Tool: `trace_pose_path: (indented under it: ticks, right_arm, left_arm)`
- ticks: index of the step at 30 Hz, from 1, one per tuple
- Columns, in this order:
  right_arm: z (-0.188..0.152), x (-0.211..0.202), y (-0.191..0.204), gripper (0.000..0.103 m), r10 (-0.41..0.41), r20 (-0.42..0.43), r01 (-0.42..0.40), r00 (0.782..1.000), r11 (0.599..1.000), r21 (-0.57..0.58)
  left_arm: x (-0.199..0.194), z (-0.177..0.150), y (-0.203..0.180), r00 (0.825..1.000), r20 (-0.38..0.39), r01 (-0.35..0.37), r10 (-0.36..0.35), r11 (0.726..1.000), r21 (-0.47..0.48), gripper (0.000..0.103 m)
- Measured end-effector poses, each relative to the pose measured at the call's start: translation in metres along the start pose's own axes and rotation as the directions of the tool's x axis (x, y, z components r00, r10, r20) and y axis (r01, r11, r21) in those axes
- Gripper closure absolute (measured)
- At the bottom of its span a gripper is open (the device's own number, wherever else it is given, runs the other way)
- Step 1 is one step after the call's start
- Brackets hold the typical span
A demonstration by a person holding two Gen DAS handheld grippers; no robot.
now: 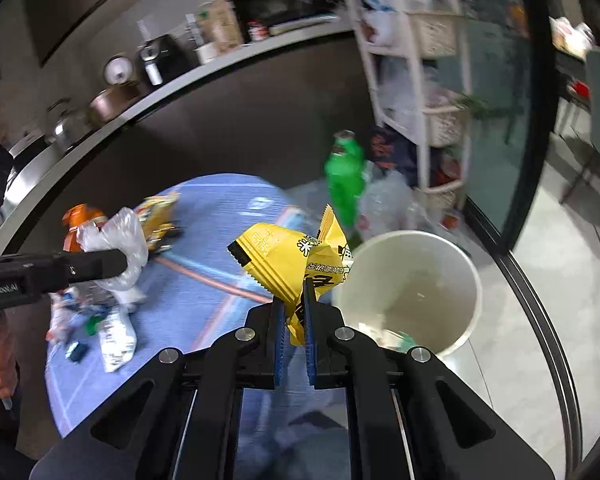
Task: Collect trash
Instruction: 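Grasp the clear plastic bag with the left tool while the right tool drops the yellow wrapper in the bin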
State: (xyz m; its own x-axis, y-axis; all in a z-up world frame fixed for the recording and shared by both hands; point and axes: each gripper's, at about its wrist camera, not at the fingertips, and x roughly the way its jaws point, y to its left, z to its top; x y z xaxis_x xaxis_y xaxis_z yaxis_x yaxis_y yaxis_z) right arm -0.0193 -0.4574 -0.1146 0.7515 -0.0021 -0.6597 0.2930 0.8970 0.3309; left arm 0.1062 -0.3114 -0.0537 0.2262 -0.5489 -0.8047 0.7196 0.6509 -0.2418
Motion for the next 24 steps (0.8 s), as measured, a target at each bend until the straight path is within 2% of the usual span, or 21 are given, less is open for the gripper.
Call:
trace_pose_path:
  ticks: [6, 11, 18, 19, 22, 23, 24]
  right_arm:
    - [-0.011, 0.027, -0.061, 0.095, -0.033, -0.047, 0.037, 0.998, 0.994, 0.102]
    - [-0.017, 0.053, -0.088, 0.095, -0.027, -0.085, 0.039, 0.996, 0.990, 0.139]
    - [-0.023, 0.088, -0.113, 0.095, -0.005, -0.132, 0.024, 0.991, 0.989, 0.145]
    - [-0.024, 0.093, -0.114, 0.092, -0.002, -0.141, 0.022, 0.990, 0.989, 0.144]
    - [-0.026, 0.099, -0.119, 0.081, -0.006, -0.145, 0.026, 0.989, 0.990, 0.138]
    - [-0.026, 0.100, -0.120, 0.069, -0.007, -0.139, 0.026, 0.990, 0.990, 0.137]
    - [-0.027, 0.100, -0.121, 0.061, -0.010, -0.129, 0.027, 0.992, 0.991, 0.133]
  left_arm:
    - [0.062, 0.026, -0.034, 0.997, -0.066, 0.051, -0.048, 0.998, 0.047, 0.089]
    - [0.115, 0.043, -0.057, 0.989, -0.130, 0.075, -0.065, 0.994, 0.075, 0.089]
    - [0.176, 0.055, -0.073, 0.982, -0.188, 0.042, -0.022, 0.994, 0.104, 0.088]
    - [0.182, 0.056, -0.072, 0.981, -0.195, 0.036, -0.016, 0.994, 0.100, 0.088]
    - [0.197, 0.056, -0.070, 0.979, -0.205, 0.006, 0.014, 0.995, 0.096, 0.079]
    - [0.200, 0.056, -0.070, 0.980, -0.197, -0.010, 0.031, 0.995, 0.104, 0.065]
    - [0.201, 0.056, -0.071, 0.981, -0.189, -0.024, 0.045, 0.993, 0.113, 0.054]
